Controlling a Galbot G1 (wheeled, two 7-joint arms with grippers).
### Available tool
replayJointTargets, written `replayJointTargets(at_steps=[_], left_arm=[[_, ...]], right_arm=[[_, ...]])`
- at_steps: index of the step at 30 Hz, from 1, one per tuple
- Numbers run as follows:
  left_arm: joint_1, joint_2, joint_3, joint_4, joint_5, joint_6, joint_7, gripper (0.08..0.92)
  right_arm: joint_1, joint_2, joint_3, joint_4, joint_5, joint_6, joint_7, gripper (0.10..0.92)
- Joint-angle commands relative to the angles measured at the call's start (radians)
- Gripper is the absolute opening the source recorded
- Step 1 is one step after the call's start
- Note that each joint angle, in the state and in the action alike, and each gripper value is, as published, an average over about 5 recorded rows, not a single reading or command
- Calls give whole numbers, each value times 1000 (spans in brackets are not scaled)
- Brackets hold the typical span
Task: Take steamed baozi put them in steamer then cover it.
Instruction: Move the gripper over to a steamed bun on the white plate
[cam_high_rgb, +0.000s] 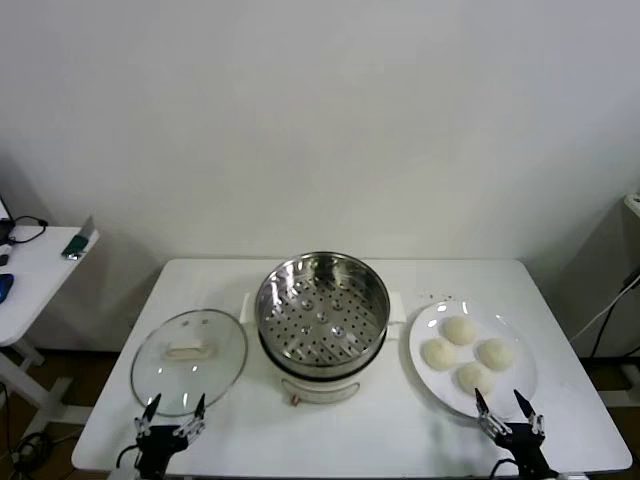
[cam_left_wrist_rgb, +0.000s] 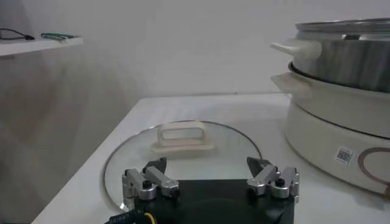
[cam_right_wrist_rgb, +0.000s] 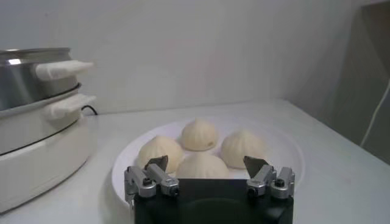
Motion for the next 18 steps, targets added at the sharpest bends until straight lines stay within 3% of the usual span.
replayJointTargets(at_steps=[1,5,12,18], left_arm=[[1,1,1,-1,1,0,0,823],[-3,1,5,-1,0,-1,0,823],[-15,0,14,-1,0,-4,0,823],[-23,0,15,2,0,-6,2,823]], right_arm=[[46,-9,19,25,-12,-87,9,823],[190,-105,39,35,-26,-259,2,823],[534,-378,-125,-119,-136,-400,-126,823],[830,-652,-460,-245,-277,-423,-426,823]])
